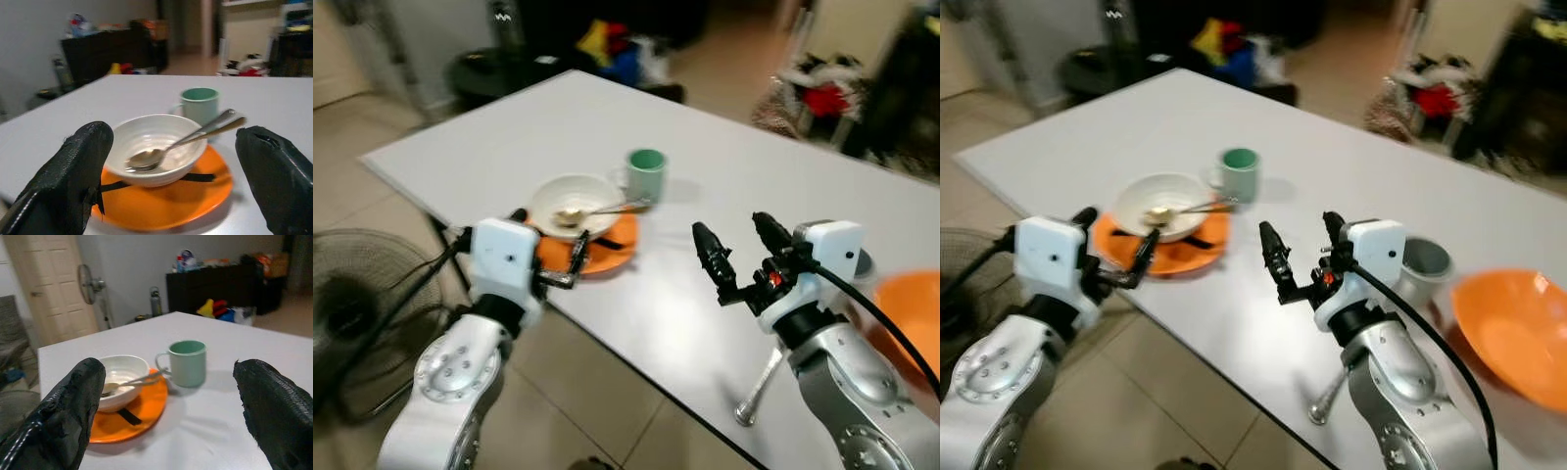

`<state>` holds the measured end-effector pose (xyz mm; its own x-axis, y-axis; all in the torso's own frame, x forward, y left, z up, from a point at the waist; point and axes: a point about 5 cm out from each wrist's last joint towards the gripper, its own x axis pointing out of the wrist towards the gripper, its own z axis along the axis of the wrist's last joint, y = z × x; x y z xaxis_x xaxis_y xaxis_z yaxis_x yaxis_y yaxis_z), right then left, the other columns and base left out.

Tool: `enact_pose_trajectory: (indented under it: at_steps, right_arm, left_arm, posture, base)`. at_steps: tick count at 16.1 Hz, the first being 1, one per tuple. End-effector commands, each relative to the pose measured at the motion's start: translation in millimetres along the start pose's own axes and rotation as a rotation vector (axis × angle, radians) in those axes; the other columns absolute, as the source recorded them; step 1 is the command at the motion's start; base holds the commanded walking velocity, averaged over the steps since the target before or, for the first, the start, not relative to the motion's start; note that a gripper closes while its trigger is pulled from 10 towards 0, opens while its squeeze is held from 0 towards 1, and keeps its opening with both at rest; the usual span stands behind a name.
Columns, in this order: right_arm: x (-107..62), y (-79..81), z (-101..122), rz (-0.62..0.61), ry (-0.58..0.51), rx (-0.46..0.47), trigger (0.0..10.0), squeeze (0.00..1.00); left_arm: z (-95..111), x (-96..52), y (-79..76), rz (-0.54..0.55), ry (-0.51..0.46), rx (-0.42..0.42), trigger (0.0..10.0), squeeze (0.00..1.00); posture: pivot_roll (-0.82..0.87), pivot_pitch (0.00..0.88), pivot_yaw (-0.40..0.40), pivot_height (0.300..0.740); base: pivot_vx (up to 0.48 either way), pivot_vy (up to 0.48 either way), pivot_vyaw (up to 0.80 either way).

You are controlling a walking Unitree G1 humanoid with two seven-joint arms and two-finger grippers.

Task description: Setting the table

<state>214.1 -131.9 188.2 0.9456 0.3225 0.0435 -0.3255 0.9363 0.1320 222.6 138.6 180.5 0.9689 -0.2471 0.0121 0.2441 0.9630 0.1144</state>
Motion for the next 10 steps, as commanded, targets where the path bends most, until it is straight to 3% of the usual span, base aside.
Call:
enact_pose_trajectory:
  at_steps: [1, 5, 7, 10]
  right_arm:
    - [-0.9, -4.2, 0.5, -0.017, 0.006, -0.006, 10.0, 1.0]
    - [-1.3, -4.0, -2.4, -0.032, 0.015, 0.017, 10.0, 1.0]
    - [-2.4, -5.1, -2.9, -0.047, 0.017, 0.028, 10.0, 1.0]
    - [-2.2, -7.2, -6.9, -0.08, 0.049, 0.044, 10.0, 1.0]
  left_arm:
    - [1.9, 0.8, -2.0, -0.005, -0.006, 0.003, 10.0, 0.0]
    - [1.4, 1.2, 3.0, 0.005, 0.001, 0.006, 10.0, 0.0]
    - [1.5, 1.8, 5.6, 0.012, 0.003, 0.009, 10.0, 0.0]
    - [0.7, 1.7, 7.5, 0.011, 0.011, 0.013, 10.0, 0.0]
  posture:
    - [0.12, 0.0, 0.028, 0.74]
    - [0.12, 0.0, 0.03, 0.74]
    - [0.12, 0.0, 0.034, 0.74]
    - [0.12, 0.0, 0.036, 0.74]
  base:
    - [0.0, 0.0, 0.77]
    - [0.0, 0.0, 0.77]
    - [0.0, 0.302, 0.77]
    - [0.0, 0.317, 0.0]
